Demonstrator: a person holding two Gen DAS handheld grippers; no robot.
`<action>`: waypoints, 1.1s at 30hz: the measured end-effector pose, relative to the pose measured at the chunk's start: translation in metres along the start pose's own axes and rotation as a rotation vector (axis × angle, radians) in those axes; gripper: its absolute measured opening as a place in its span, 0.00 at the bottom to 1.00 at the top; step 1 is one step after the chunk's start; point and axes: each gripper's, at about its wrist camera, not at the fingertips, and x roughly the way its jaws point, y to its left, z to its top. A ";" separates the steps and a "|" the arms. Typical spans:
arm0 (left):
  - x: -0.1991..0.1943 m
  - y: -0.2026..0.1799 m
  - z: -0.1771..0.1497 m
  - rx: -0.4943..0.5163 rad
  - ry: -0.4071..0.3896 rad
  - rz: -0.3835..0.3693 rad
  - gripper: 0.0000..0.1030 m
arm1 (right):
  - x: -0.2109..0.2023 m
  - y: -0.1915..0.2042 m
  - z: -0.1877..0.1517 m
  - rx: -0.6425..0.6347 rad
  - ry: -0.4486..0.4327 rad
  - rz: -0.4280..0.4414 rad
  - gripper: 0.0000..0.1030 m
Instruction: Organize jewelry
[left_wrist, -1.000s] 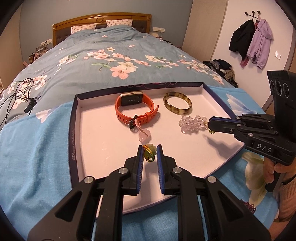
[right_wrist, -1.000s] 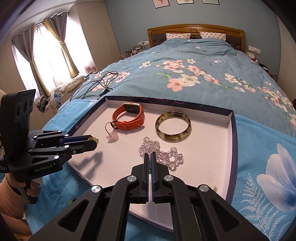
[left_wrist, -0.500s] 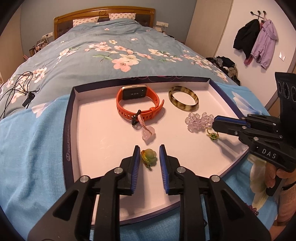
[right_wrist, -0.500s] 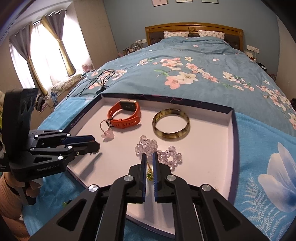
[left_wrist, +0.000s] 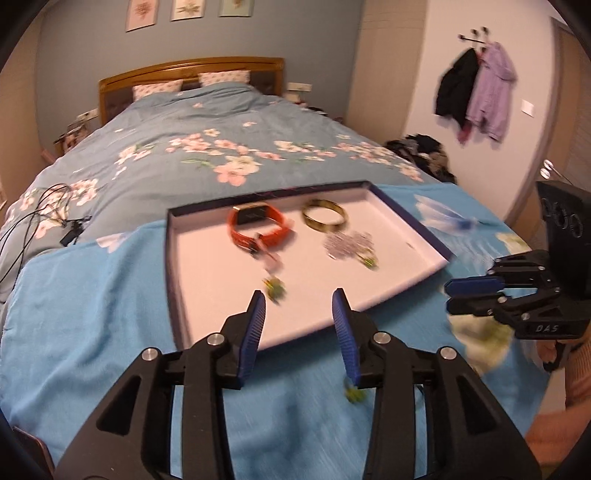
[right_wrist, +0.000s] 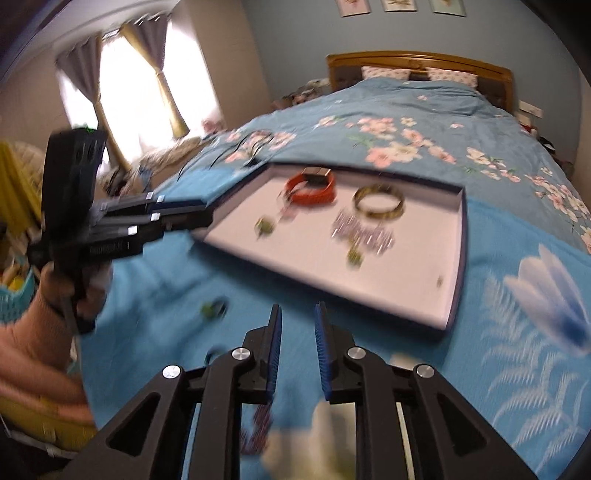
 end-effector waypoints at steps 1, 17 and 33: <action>-0.004 -0.005 -0.006 0.015 0.003 -0.012 0.36 | -0.001 0.004 -0.006 -0.006 0.013 0.007 0.16; -0.006 -0.045 -0.052 0.082 0.077 -0.113 0.36 | 0.013 0.036 -0.046 -0.108 0.095 -0.066 0.09; 0.007 -0.073 -0.063 0.191 0.137 -0.168 0.36 | -0.008 0.032 -0.038 -0.038 0.000 -0.039 0.00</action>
